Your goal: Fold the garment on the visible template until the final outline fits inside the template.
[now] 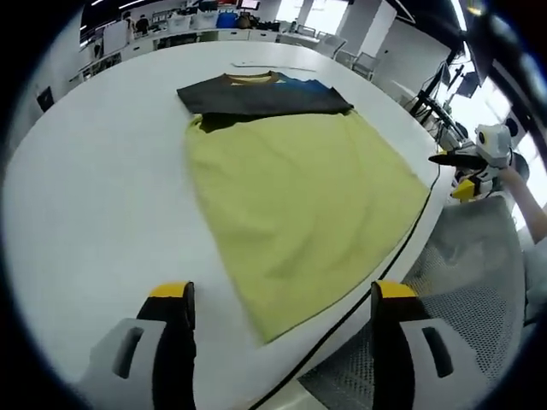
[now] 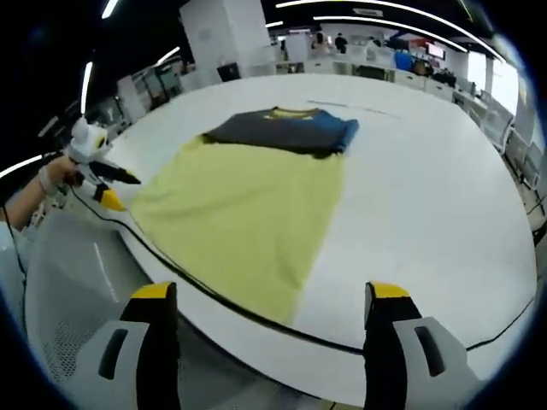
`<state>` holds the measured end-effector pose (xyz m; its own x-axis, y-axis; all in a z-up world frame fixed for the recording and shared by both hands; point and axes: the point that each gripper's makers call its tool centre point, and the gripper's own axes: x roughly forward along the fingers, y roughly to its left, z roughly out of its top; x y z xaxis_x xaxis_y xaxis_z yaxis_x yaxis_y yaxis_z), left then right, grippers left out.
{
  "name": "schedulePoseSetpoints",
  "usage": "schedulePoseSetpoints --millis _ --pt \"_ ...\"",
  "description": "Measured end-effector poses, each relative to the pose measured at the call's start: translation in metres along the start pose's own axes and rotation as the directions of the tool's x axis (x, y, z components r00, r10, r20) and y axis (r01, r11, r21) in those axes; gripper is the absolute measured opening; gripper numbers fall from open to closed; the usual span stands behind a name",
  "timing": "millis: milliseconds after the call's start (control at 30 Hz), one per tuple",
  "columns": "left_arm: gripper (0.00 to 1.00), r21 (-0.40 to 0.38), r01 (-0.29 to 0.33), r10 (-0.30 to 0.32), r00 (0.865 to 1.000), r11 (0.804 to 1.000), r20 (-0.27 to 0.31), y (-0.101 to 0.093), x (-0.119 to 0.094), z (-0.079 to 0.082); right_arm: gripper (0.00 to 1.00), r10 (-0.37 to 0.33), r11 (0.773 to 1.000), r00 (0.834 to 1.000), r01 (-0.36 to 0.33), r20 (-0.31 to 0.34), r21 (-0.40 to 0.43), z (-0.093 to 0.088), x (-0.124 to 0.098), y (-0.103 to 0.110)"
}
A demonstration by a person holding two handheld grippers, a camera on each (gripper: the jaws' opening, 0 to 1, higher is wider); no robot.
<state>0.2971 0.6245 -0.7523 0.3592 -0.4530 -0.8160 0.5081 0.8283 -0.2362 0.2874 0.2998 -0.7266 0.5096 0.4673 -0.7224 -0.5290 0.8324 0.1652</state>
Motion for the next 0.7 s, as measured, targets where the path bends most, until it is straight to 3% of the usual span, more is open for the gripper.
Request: schedulePoseSetpoints --millis 167,367,700 --pt "0.77 -0.008 -0.009 0.008 1.000 1.000 -0.010 0.002 0.002 -0.003 0.84 0.004 1.000 1.000 -0.003 -0.011 0.014 -0.002 0.004 0.000" --pt "0.60 -0.024 -0.021 0.021 1.000 0.999 -0.020 0.006 0.000 -0.003 0.79 -0.003 1.000 1.000 0.004 -0.026 0.025 -0.005 0.008 -0.003" --pt "0.52 -0.019 -0.041 0.040 0.999 0.999 -0.030 0.008 0.001 -0.003 0.65 -0.008 0.999 0.998 0.010 -0.059 0.037 -0.013 0.016 -0.005"
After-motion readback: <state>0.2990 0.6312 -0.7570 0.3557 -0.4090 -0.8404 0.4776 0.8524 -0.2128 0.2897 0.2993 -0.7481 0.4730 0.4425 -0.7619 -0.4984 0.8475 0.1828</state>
